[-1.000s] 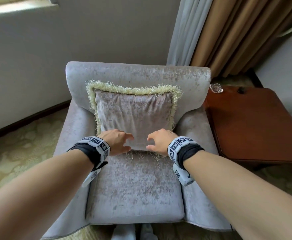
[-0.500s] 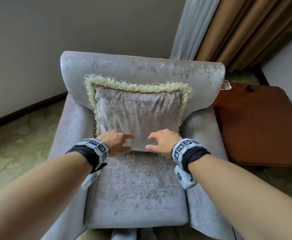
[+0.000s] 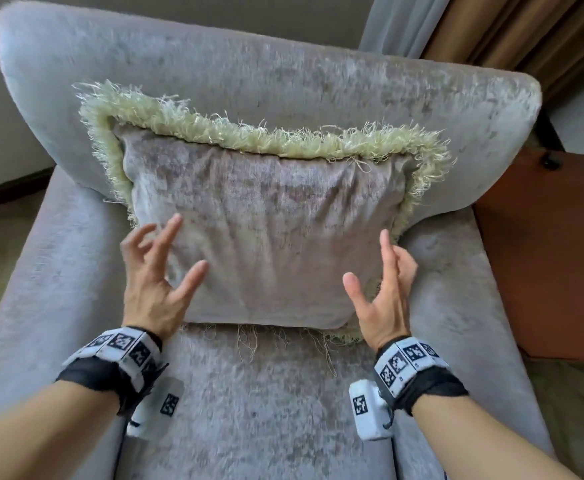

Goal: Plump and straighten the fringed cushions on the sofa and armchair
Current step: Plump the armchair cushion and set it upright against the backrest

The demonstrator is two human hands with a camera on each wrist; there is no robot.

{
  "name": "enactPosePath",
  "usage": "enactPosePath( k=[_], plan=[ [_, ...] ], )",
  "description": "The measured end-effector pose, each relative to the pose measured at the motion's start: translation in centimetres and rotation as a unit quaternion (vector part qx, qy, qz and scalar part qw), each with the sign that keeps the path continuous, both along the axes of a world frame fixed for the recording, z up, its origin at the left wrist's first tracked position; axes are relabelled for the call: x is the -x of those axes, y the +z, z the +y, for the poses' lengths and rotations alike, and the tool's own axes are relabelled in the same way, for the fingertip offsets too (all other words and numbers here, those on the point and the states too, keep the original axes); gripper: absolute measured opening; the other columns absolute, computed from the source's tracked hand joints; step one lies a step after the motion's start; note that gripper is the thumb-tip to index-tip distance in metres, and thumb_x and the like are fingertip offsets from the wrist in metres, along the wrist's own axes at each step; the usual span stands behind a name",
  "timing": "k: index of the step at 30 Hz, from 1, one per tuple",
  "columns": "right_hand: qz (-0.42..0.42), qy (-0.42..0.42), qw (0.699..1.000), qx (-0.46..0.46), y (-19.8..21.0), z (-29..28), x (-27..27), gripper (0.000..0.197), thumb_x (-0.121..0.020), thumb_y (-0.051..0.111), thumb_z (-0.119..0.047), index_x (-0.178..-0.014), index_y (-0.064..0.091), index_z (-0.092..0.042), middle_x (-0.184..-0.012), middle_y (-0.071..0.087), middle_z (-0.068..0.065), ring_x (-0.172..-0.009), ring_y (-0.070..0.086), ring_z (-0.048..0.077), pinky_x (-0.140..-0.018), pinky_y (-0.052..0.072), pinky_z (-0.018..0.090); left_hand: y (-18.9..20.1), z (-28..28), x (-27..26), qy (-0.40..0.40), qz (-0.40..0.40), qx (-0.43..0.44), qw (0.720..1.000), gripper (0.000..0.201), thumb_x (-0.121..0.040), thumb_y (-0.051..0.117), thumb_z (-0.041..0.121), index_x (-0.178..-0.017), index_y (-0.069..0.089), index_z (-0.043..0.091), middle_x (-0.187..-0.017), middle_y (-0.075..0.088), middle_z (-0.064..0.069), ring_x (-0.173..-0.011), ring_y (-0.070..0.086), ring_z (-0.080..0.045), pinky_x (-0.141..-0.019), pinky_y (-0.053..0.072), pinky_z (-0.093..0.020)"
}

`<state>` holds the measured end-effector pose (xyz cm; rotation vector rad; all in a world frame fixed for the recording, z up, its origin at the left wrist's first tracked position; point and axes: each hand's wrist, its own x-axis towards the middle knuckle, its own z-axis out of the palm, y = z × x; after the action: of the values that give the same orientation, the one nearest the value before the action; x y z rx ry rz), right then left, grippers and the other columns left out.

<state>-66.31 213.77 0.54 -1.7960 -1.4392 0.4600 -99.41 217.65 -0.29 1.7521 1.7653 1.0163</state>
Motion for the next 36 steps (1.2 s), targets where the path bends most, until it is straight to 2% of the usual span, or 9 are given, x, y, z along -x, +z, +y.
enactPosePath(
  k=[5, 9, 13, 18, 23, 28, 30, 33, 36],
  plan=[
    [-0.012, -0.04, 0.998, -0.05, -5.3, 2.2, -0.9, 0.084, -0.078, 0.041, -0.086, -0.151, 0.009, -0.059, -0.153, 0.021, 0.017, -0.143, 0.025, 0.02, -0.116, 0.024, 0.036, -4.3, 2.7, 1.9, 0.058, 0.01, -0.041, 0.997, 0.09, -0.074, 0.051, 0.087, -0.15, 0.04, 0.04, -0.145, 0.018, -0.004, -0.147, 0.024, -0.038, -0.12, 0.026, -0.045],
    [0.02, -0.059, 0.995, -0.078, -8.0, 5.2, -1.0, 0.089, -0.079, 0.039, -0.085, -0.155, 0.014, -0.047, -0.151, 0.028, 0.021, -0.14, 0.035, 0.031, -0.114, 0.032, 0.041, -6.3, 4.9, 2.1, 0.038, -0.059, -0.069, 0.995, 0.08, -0.074, 0.058, 0.083, -0.143, 0.022, 0.068, -0.152, 0.027, 0.001, -0.151, 0.024, -0.015, -0.121, 0.019, -0.018],
    [0.051, -0.04, 0.992, -0.11, -9.2, 6.7, -0.6, 0.091, -0.083, 0.038, -0.082, -0.157, 0.016, -0.033, -0.145, 0.035, 0.023, -0.138, 0.039, 0.03, -0.112, 0.031, 0.028, -8.2, 5.9, 1.1, 0.055, -0.164, -0.09, 0.981, 0.079, -0.081, 0.071, 0.05, -0.146, 0.028, 0.06, -0.147, 0.043, 0.027, -0.145, 0.033, 0.008, -0.122, 0.026, -0.023],
    [0.043, -0.047, 0.987, -0.147, -8.1, 6.9, 0.2, 0.081, -0.09, 0.044, -0.071, -0.155, 0.025, -0.025, -0.14, 0.041, 0.034, -0.137, 0.042, 0.041, -0.112, 0.035, 0.049, -7.6, 5.9, -0.5, 0.053, -0.201, -0.113, 0.972, 0.087, -0.084, 0.069, 0.044, -0.158, 0.03, 0.02, -0.144, 0.047, 0.039, -0.142, 0.036, 0.012, -0.118, 0.027, -0.013],
    [0.002, -0.031, 0.982, -0.187, -3.7, 6.9, 0.6, 0.076, -0.091, 0.051, -0.051, -0.151, 0.038, -0.005, -0.142, 0.041, 0.011, -0.136, 0.026, -0.015, -0.111, 0.022, 0.009, -6.3, 4.0, -1.3, 0.124, -0.203, -0.116, 0.964, 0.078, -0.085, 0.061, 0.069, -0.146, 0.039, 0.028, -0.144, 0.053, 0.014, -0.136, 0.046, 0.006, -0.115, 0.033, -0.017],
    [-0.062, 0.041, 0.98, -0.183, 3.6, 9.0, 0.7, 0.072, -0.088, 0.057, -0.059, -0.147, 0.048, -0.02, -0.123, 0.05, 0.018, -0.108, 0.04, -0.006, -0.094, 0.025, -0.004, -5.5, 1.1, -2.9, 0.228, -0.218, -0.057, 0.947, 0.06, -0.081, 0.053, 0.065, -0.132, 0.046, 0.036, -0.12, 0.053, 0.029, -0.103, 0.047, 0.03, -0.093, 0.032, 0.005],
    [-0.107, 0.076, 0.978, -0.163, 6.2, 10.3, 0.8, 0.071, -0.087, 0.057, -0.061, -0.148, 0.048, -0.027, -0.115, 0.047, 0.012, -0.098, 0.037, -0.008, -0.084, 0.028, -0.006, -6.1, 0.1, -3.5, 0.273, -0.245, -0.036, 0.929, 0.071, -0.079, 0.049, 0.066, -0.137, 0.047, 0.025, -0.125, 0.057, 0.019, -0.105, 0.054, 0.019, -0.092, 0.032, 0.004],
    [-0.167, 0.119, 0.972, -0.118, 8.4, 11.8, 1.5, 0.072, -0.084, 0.053, -0.069, -0.149, 0.04, -0.042, -0.106, 0.036, 0.002, -0.083, 0.039, 0.006, -0.071, 0.04, 0.012, -7.1, -0.7, -4.4, 0.326, -0.281, -0.026, 0.902, 0.064, -0.08, 0.048, 0.068, -0.129, 0.047, 0.027, -0.135, 0.059, -0.001, -0.122, 0.057, -0.014, -0.109, 0.038, -0.021],
    [-0.189, 0.142, 0.968, -0.088, 8.0, 12.8, 2.1, 0.072, -0.084, 0.053, -0.072, -0.149, 0.037, -0.048, -0.108, 0.034, 0.001, -0.087, 0.049, 0.019, -0.074, 0.052, 0.034, -8.3, -0.6, -5.3, 0.373, -0.297, 0.0, 0.879, 0.066, -0.084, 0.047, 0.067, -0.132, 0.046, 0.021, -0.133, 0.06, -0.002, -0.115, 0.056, -0.016, -0.1, 0.039, -0.025]
  ],
)
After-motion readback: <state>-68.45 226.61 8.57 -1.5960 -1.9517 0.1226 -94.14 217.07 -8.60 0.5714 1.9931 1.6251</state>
